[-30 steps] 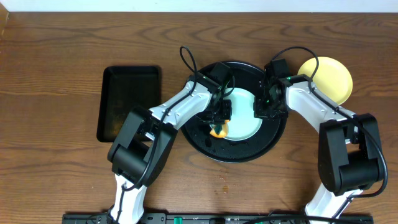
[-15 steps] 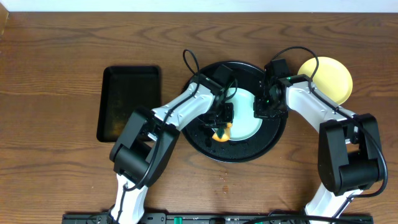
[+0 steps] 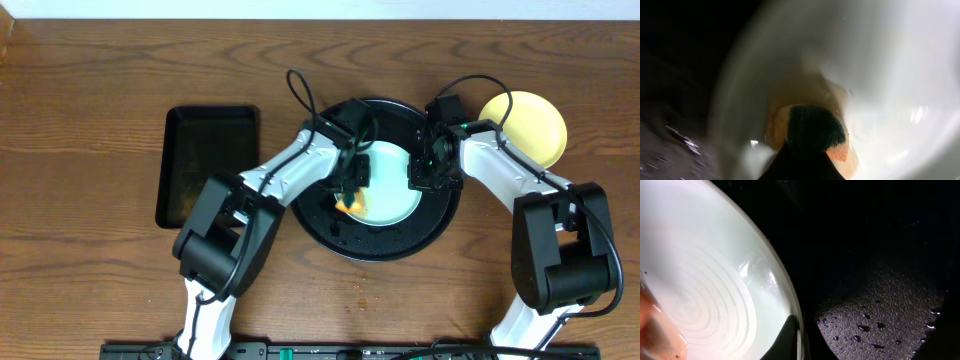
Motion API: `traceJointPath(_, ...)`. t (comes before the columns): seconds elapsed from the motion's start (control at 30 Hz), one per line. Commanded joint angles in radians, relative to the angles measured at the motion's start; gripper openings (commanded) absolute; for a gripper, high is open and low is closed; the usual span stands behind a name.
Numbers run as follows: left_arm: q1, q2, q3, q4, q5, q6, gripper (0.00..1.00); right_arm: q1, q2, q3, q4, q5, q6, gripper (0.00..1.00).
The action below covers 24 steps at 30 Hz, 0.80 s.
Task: Clean dirty plates on tray and stack at the side
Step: 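Scrub the light-blue plate with the sponge in the left gripper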
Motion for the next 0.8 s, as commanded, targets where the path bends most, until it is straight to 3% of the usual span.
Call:
traceJointPath(0.0,0.067,0.074,-0.035,0.031,-0.166,0.006,0.08,0.018,0.021,-0.032,-0.004,0.026,-0.012,0.01)
traceJointPath(0.1,0.073,0.07,-0.033,0.074,-0.092,0.023,0.08,0.018,0.021,-0.032,-0.004,0.026,-0.012,0.02)
traceJointPath(0.2,0.075,0.051,0.002,0.082,0.039,0.052,0.08,0.018,0.021,-0.032,-0.003,0.026,-0.012,0.1)
traceJointPath(0.3,0.075,-0.015,0.038,0.083,0.124,0.051,0.08,0.018,0.021,-0.032,-0.003,0.026,-0.012,0.3)
traceJointPath(0.5,0.101,-0.238,0.069,0.082,0.133,0.051,0.08,0.018,0.021,-0.032,0.001,0.026,-0.012,0.61)
traceJointPath(0.63,0.231,-0.411,0.069,-0.032,0.068,0.107,0.08,0.018,0.021,-0.032,0.006,0.027,-0.012,0.61)
traceJointPath(0.77,0.362,-0.417,0.064,-0.197,-0.018,0.216,0.08,0.018,0.021,-0.04,0.043,0.048,-0.012,0.56)
